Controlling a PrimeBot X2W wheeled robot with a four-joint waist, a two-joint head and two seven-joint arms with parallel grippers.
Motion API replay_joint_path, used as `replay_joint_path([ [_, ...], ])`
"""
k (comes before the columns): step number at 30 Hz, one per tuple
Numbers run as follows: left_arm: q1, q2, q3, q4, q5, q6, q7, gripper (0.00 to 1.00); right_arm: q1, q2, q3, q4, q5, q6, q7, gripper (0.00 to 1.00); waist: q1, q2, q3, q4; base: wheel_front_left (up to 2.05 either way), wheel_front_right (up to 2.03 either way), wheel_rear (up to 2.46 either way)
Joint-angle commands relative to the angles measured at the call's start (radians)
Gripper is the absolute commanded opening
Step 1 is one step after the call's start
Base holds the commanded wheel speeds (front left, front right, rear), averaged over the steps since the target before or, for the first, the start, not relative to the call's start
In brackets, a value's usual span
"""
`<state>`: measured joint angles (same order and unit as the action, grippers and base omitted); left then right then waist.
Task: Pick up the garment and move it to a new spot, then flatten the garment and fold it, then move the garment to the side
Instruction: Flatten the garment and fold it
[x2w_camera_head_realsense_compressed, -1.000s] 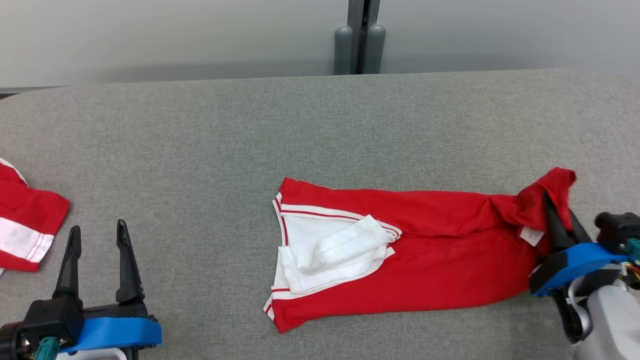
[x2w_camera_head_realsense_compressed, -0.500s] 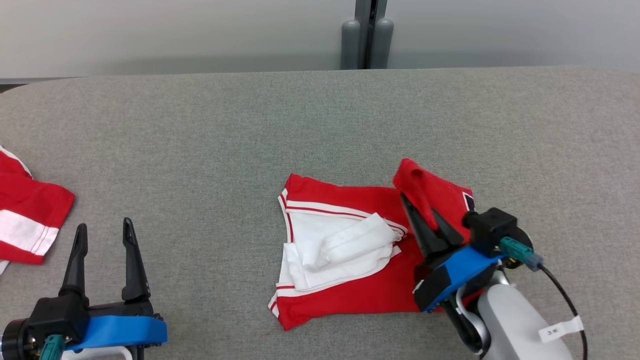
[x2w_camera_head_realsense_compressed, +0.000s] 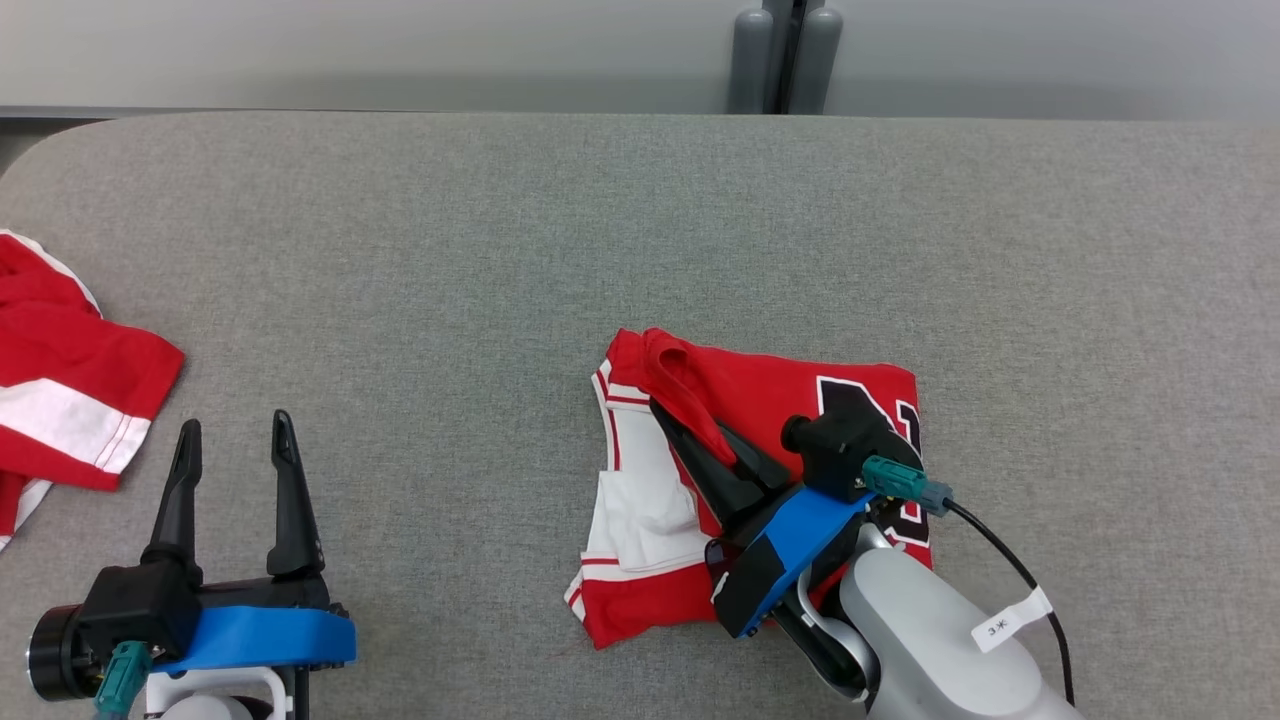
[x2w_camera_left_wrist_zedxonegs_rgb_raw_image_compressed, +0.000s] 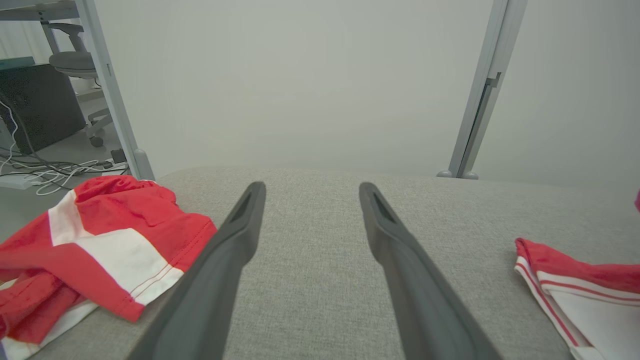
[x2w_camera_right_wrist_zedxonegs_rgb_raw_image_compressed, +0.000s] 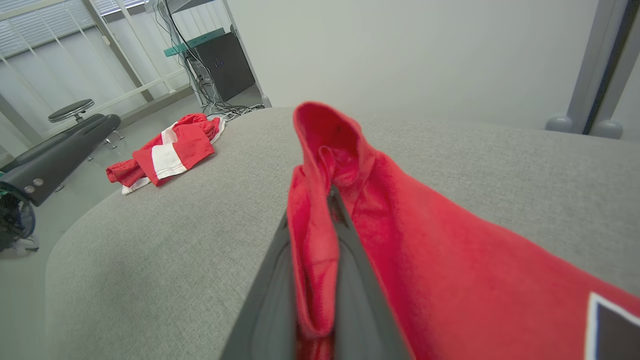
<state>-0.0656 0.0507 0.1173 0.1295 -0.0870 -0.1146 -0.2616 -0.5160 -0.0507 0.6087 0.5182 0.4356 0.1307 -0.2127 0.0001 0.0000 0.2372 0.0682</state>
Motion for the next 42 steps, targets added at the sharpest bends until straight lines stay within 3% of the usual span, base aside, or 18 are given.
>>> replay_joint_path([
  [1,-0.020,-0.001,-0.006,0.003,-0.003,0.005,-0.005,1.00,-0.025,-0.001,0.022,0.016,0.024,0.000,-0.010,0.00,-0.0001,0.0000,0.005,0.006,0.00,0.00,0.00],
  [6,-0.028,0.000,-0.019,0.011,-0.010,0.009,-0.005,1.00,-0.066,-0.001,0.054,0.095,0.074,0.000,-0.024,0.02,-0.0001,0.0000,0.010,0.017,0.00,0.00,0.00],
  [7,-0.031,0.000,-0.020,0.012,-0.012,0.009,-0.005,1.00,-0.076,-0.001,0.062,0.114,0.077,0.000,-0.023,0.38,-0.0001,0.0000,0.011,0.019,0.00,0.00,0.00],
  [8,-0.033,-0.001,-0.023,0.012,-0.014,0.010,-0.005,1.00,-0.088,0.000,0.064,0.121,0.089,0.000,-0.031,1.00,-0.0001,0.0000,0.011,0.020,0.00,0.00,0.00],
  [15,-0.016,0.000,-0.014,0.009,-0.012,0.013,-0.005,1.00,-0.119,-0.001,0.049,0.158,0.093,0.000,-0.052,1.00,-0.0001,0.0000,0.003,-0.002,0.00,0.00,0.00],
  [21,-0.008,-0.001,-0.003,-0.001,-0.002,0.007,-0.005,1.00,-0.115,-0.001,-0.141,0.113,-0.020,0.000,-0.053,1.00,-0.0001,0.0000,-0.017,-0.043,0.00,0.00,0.00],
  [27,-0.003,0.000,-0.005,-0.002,0.005,0.002,-0.005,1.00,-0.023,-0.032,-0.301,0.007,-0.130,0.000,-0.052,1.00,-0.0001,0.0000,-0.047,-0.067,0.00,0.00,0.00],
  [35,0.022,-0.001,-0.013,0.027,0.020,-0.004,-0.005,1.00,0.200,-0.053,-0.496,-0.161,-0.192,0.000,-0.053,1.00,-0.0001,0.0000,-0.106,-0.105,0.00,0.00,0.00],
  [42,0.040,-0.001,-0.020,0.057,0.029,-0.007,-0.005,1.00,0.313,-0.033,-0.556,-0.219,-0.204,0.000,-0.053,1.00,-0.0001,0.0000,-0.139,-0.109,0.00,0.00,0.00],
])
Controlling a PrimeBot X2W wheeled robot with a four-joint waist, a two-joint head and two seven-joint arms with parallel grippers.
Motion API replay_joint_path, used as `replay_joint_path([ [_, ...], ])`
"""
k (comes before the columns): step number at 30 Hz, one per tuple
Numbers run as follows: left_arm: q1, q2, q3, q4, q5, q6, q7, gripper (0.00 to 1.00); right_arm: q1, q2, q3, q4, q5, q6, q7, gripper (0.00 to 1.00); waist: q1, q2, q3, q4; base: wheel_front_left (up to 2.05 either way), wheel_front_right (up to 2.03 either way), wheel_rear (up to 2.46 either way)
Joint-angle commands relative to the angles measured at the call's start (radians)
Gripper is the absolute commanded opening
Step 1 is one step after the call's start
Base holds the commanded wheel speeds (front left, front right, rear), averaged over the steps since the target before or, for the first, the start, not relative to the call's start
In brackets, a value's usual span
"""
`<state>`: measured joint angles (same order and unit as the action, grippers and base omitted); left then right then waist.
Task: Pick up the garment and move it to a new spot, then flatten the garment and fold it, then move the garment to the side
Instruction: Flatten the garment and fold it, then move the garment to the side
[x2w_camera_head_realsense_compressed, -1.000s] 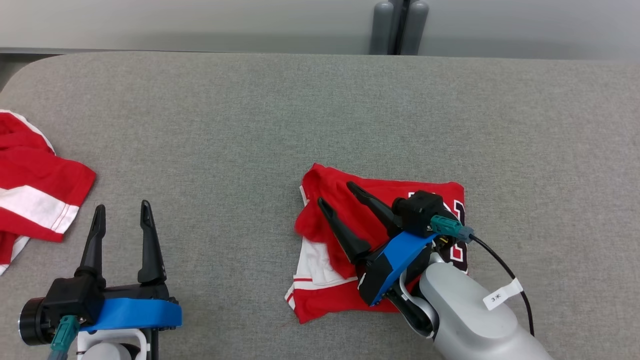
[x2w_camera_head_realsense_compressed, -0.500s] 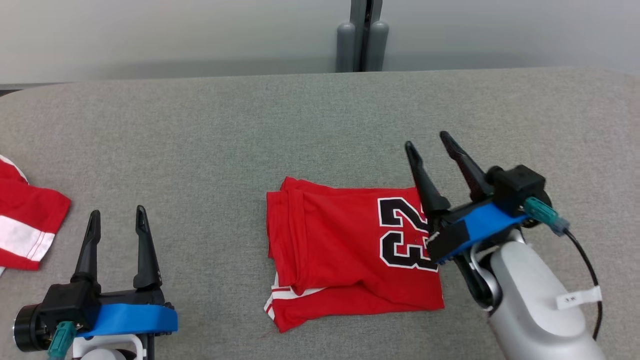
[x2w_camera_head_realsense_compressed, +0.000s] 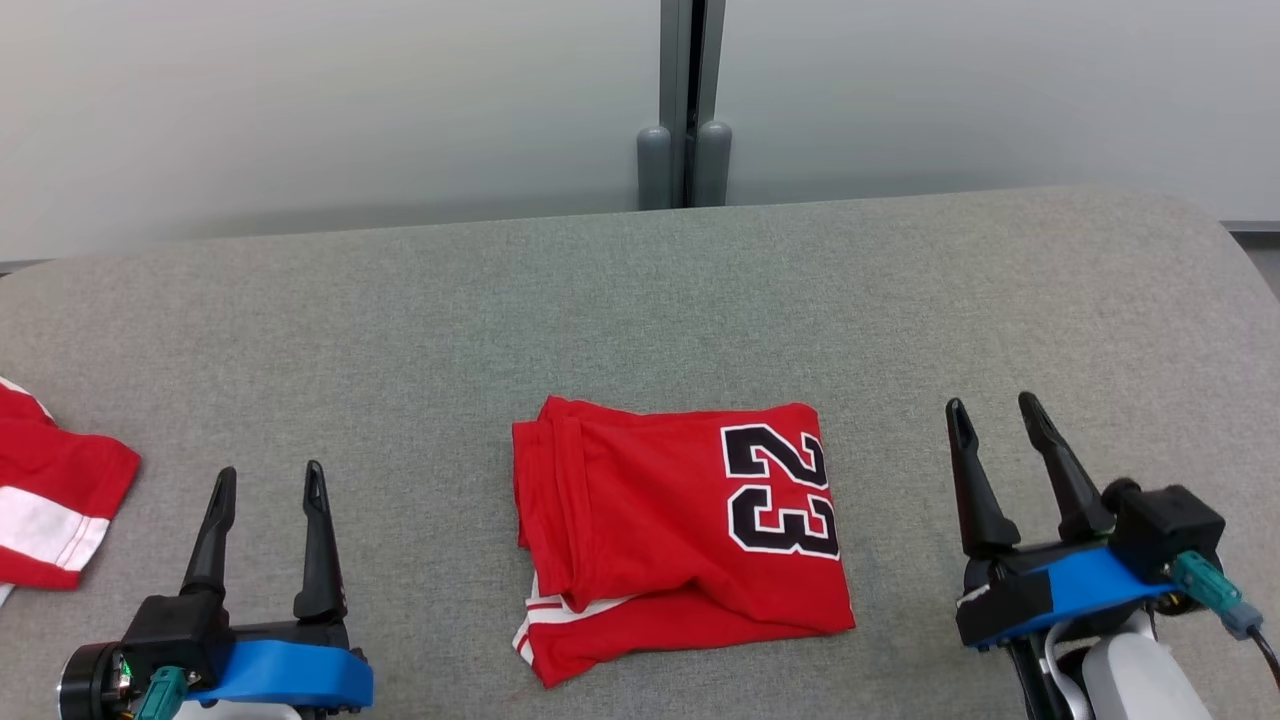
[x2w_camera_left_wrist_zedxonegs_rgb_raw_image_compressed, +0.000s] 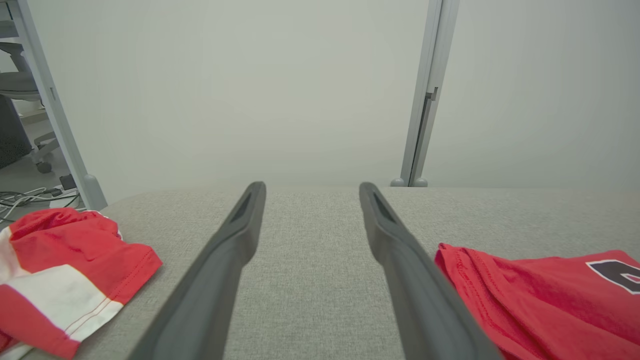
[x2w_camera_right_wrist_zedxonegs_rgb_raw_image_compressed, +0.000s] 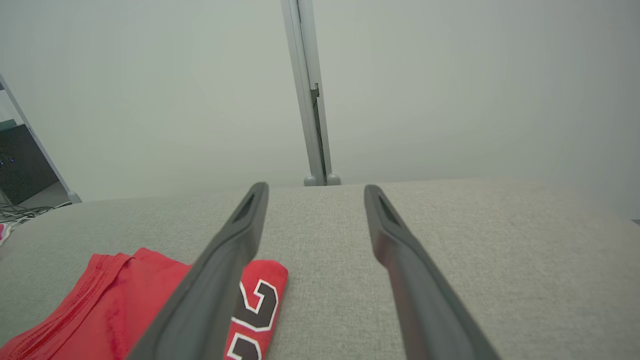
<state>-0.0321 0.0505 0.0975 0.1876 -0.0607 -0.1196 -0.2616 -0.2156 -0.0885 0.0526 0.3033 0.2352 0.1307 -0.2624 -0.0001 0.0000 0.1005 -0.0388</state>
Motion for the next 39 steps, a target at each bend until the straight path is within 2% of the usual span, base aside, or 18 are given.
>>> replay_joint_path([
  [1,0.007,0.000,-0.002,0.002,0.005,-0.003,-0.005,1.00,0.031,0.007,-0.009,-0.012,-0.007,0.000,-0.003,1.00,0.0001,0.0000,-0.010,0.000,0.00,0.00,0.00],
  [15,0.059,0.017,-0.047,0.026,0.007,-0.011,-0.005,1.00,0.166,0.034,-0.077,-0.030,-0.037,0.000,-0.003,1.00,0.0001,0.0000,-0.074,0.042,0.00,0.00,0.00],
  [39,0.074,0.026,-0.050,0.015,0.003,-0.012,-0.005,1.00,0.163,0.038,-0.090,0.013,-0.038,0.000,-0.003,1.00,0.0001,0.0000,-0.087,0.052,0.00,0.00,0.00],
])
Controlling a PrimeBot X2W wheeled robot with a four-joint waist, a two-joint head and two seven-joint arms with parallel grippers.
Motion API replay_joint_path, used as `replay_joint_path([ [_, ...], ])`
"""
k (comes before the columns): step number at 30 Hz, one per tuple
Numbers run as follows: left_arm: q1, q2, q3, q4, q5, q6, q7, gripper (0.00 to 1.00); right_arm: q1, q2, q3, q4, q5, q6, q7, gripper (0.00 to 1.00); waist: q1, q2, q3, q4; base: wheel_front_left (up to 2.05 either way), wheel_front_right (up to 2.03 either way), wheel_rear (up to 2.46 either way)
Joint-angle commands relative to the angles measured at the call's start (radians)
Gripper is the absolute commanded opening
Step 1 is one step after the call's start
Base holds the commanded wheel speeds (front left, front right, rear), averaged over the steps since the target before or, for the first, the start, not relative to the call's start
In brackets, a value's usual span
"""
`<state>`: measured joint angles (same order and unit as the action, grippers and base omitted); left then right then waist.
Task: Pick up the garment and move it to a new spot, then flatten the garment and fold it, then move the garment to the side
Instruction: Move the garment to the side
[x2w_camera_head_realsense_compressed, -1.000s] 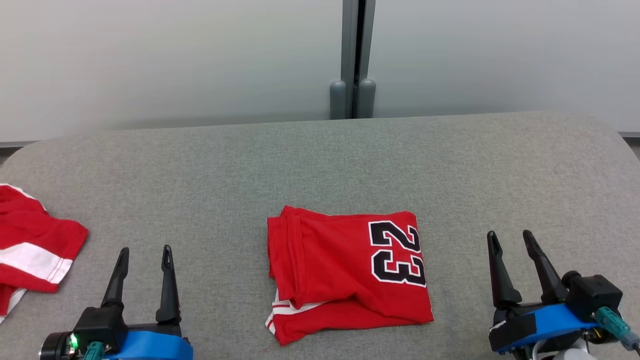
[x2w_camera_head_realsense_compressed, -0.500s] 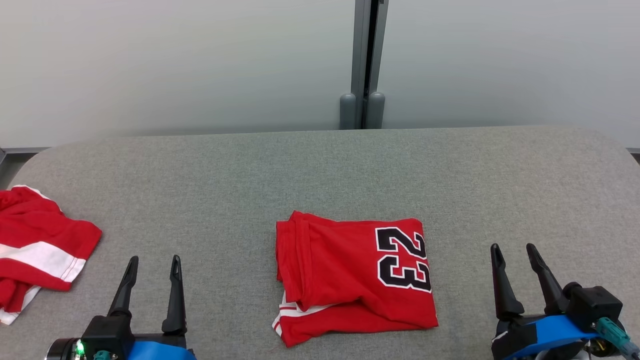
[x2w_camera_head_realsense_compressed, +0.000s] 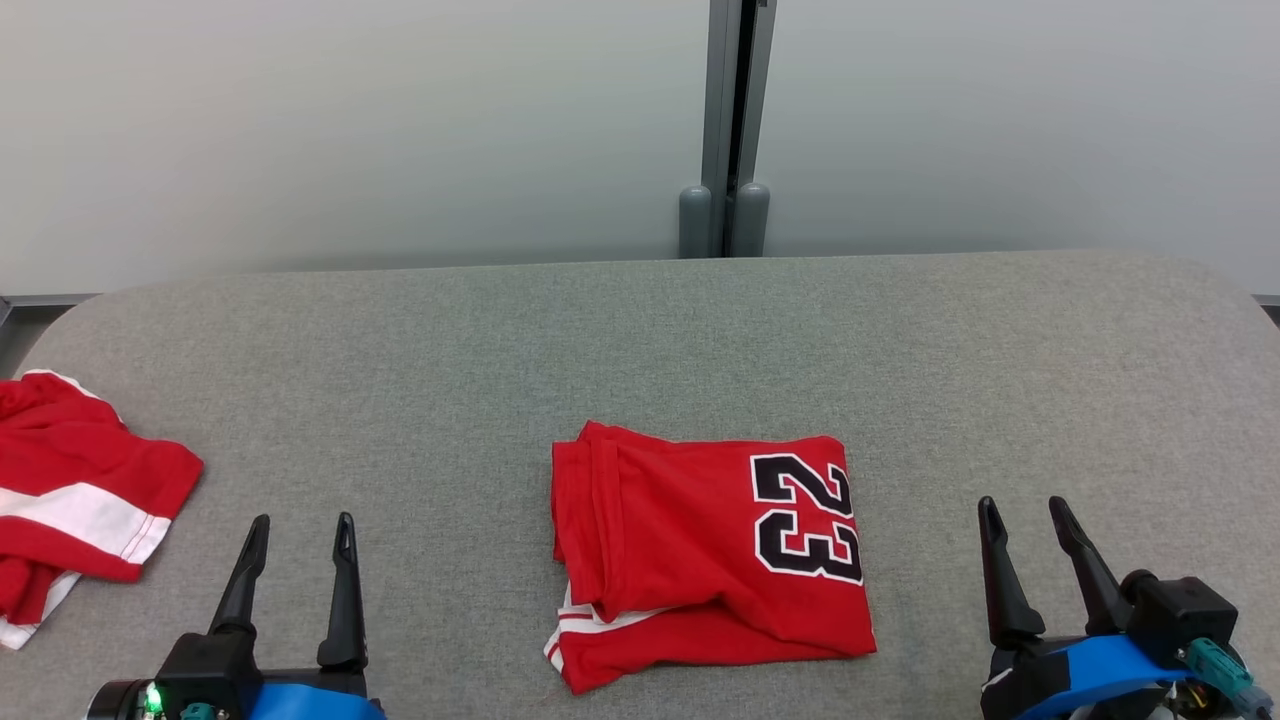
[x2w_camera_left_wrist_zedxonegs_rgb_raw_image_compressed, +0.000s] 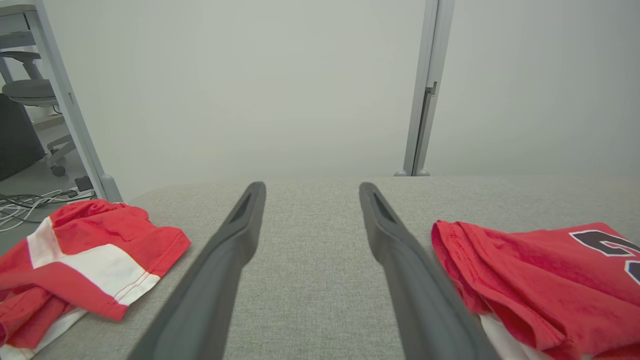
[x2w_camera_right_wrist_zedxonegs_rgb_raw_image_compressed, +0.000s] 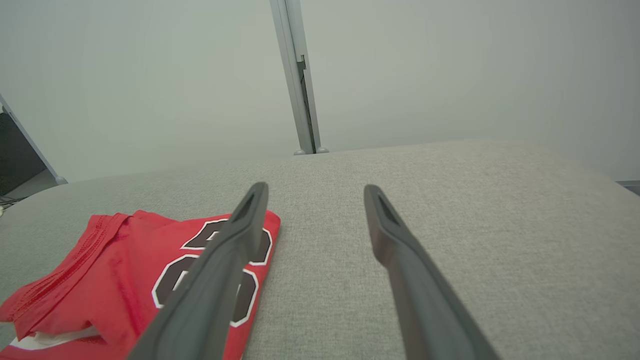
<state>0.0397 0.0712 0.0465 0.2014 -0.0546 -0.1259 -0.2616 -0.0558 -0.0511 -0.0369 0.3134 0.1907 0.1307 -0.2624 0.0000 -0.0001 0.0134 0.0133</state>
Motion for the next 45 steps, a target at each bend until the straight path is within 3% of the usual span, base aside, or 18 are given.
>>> replay_joint_path([
  [1,0.000,0.007,0.002,0.001,-0.004,-0.006,-0.005,1.00,0.002,0.001,0.000,0.004,0.006,0.000,-0.003,1.00,0.0000,0.0001,0.001,0.001,0.00,0.00,0.00],
  [10,-0.020,0.008,0.011,0.003,-0.008,-0.006,-0.005,1.00,-0.054,0.001,0.008,0.023,-0.008,0.000,-0.003,1.00,0.0000,0.0001,0.014,0.009,0.00,0.00,0.00],
  [17,-0.046,0.011,0.013,0.004,-0.014,-0.004,-0.004,1.00,-0.200,-0.001,0.073,0.093,-0.019,0.000,0.011,1.00,0.0000,0.0001,0.043,0.014,0.00,0.00,0.00],
  [26,-0.078,0.006,-0.003,0.004,-0.015,-0.005,-0.005,1.00,-0.333,-0.002,0.147,0.307,-0.018,0.000,0.046,1.00,0.0000,0.0001,0.088,0.035,0.00,0.00,0.00],
  [36,-0.112,0.001,-0.011,0.009,-0.021,-0.005,-0.005,1.00,-0.406,0.000,0.177,0.553,0.009,0.000,0.010,1.00,0.0000,0.0001,0.138,0.058,0.00,0.00,0.00],
  [45,-0.123,-0.003,-0.012,0.016,-0.023,-0.005,-0.005,1.00,-0.404,0.000,0.254,0.671,0.078,0.000,0.001,1.00,0.0000,0.0001,0.147,0.067,0.00,0.00,0.00],
])
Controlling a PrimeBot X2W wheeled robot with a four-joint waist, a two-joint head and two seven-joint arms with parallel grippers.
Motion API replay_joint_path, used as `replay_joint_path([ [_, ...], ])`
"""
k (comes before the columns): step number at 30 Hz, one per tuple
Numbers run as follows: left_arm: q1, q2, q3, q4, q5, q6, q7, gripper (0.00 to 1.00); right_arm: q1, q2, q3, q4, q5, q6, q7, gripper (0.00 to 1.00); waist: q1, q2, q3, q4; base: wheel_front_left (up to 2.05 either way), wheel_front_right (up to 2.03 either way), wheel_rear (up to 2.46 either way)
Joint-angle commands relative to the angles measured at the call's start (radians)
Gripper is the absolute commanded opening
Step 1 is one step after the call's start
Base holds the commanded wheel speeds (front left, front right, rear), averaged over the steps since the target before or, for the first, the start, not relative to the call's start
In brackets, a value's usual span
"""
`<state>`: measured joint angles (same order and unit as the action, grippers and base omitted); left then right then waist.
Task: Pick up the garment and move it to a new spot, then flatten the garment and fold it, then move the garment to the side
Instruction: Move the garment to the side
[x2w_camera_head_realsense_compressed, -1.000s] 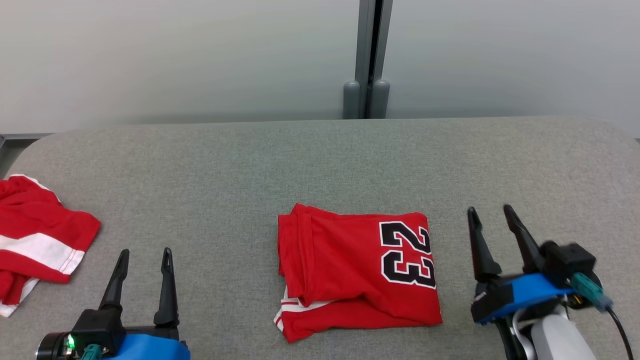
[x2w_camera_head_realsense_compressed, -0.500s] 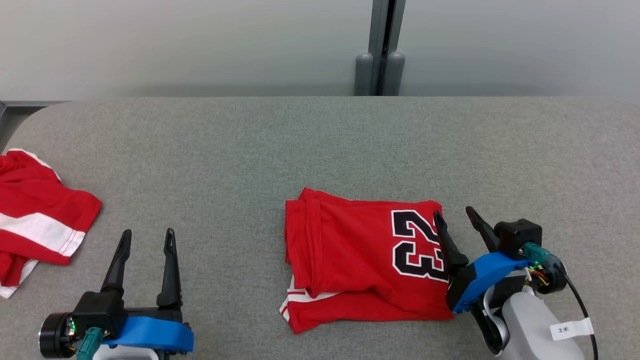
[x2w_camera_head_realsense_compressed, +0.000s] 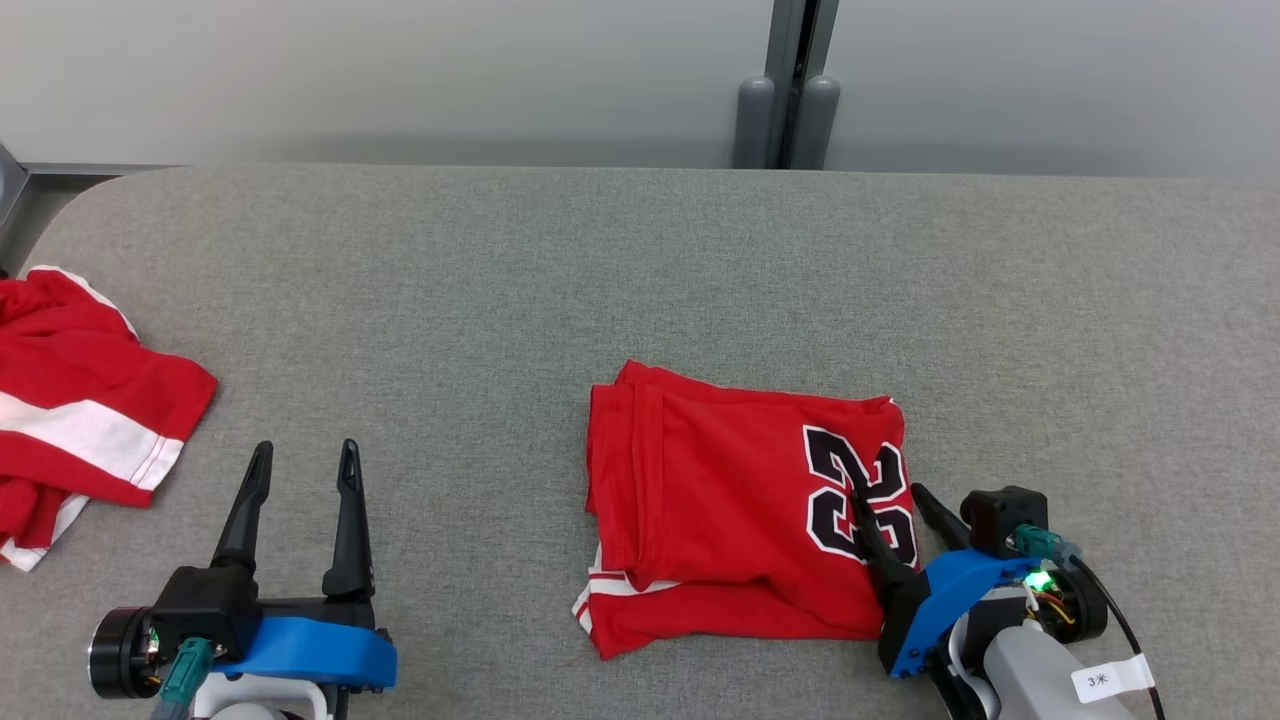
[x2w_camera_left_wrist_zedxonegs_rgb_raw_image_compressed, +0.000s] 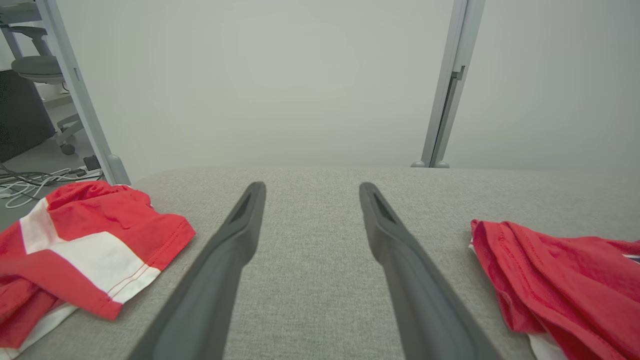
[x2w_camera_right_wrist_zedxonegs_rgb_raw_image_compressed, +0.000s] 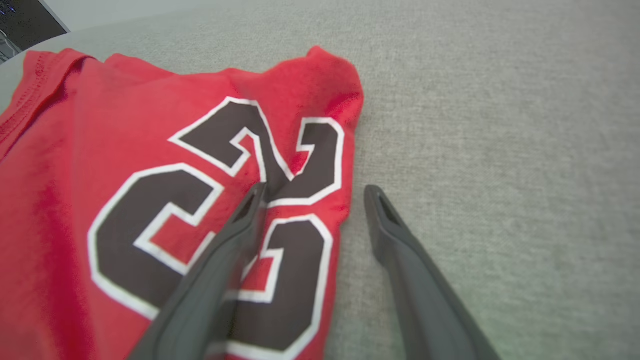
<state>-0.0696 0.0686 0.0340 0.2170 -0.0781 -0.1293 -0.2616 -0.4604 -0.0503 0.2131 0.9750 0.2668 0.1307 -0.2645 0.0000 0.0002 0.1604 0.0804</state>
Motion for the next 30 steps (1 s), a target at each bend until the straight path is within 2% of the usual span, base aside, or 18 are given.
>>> replay_joint_path([
  [1,-0.014,-0.001,0.000,0.000,0.001,-0.002,-0.005,1.00,0.004,-0.001,0.017,0.020,0.010,0.000,0.004,1.00,0.0000,-0.0002,0.000,0.000,0.00,0.00,0.00],
  [6,-0.018,-0.004,-0.002,0.000,-0.001,-0.002,-0.005,1.00,0.019,0.005,0.106,0.005,0.070,0.001,0.004,1.00,0.0000,-0.0002,0.000,0.001,0.00,0.00,0.00],
  [7,-0.017,-0.004,-0.002,-0.001,-0.002,-0.002,-0.005,1.00,0.021,0.004,0.115,-0.006,0.080,0.001,0.003,0.31,0.0000,-0.0002,0.000,0.000,0.00,0.00,0.00],
  [8,-0.015,-0.005,0.000,-0.002,-0.002,-0.002,-0.005,1.00,0.021,0.002,0.118,-0.014,0.084,0.001,0.003,0.00,0.0000,-0.0002,0.000,-0.001,0.00,0.00,0.00],
  [14,-0.013,-0.006,0.001,-0.008,-0.008,-0.002,-0.005,1.00,-0.032,-0.002,0.055,-0.062,0.028,0.000,0.001,0.00,0.0000,-0.0002,0.007,-0.009,0.00,0.00,0.00],
  [19,-0.038,-0.009,-0.006,-0.041,-0.012,-0.002,-0.005,1.00,-0.091,-0.041,0.011,-0.112,-0.046,0.000,0.000,0.00,0.0000,-0.0002,0.033,-0.006,0.00,0.00,0.00],
  [24,-0.076,-0.010,-0.011,-0.084,-0.017,-0.002,-0.005,1.00,-0.197,-0.113,0.003,-0.129,-0.085,0.000,0.000,0.00,0.0000,-0.0002,0.094,-0.021,0.00,0.00,0.00],
  [30,-0.145,0.006,-0.026,-0.145,-0.010,-0.002,-0.004,1.00,-0.371,-0.212,0.005,-0.129,-0.085,0.000,0.000,0.00,0.0000,-0.0002,0.230,-0.079,0.00,0.00,0.00],
])
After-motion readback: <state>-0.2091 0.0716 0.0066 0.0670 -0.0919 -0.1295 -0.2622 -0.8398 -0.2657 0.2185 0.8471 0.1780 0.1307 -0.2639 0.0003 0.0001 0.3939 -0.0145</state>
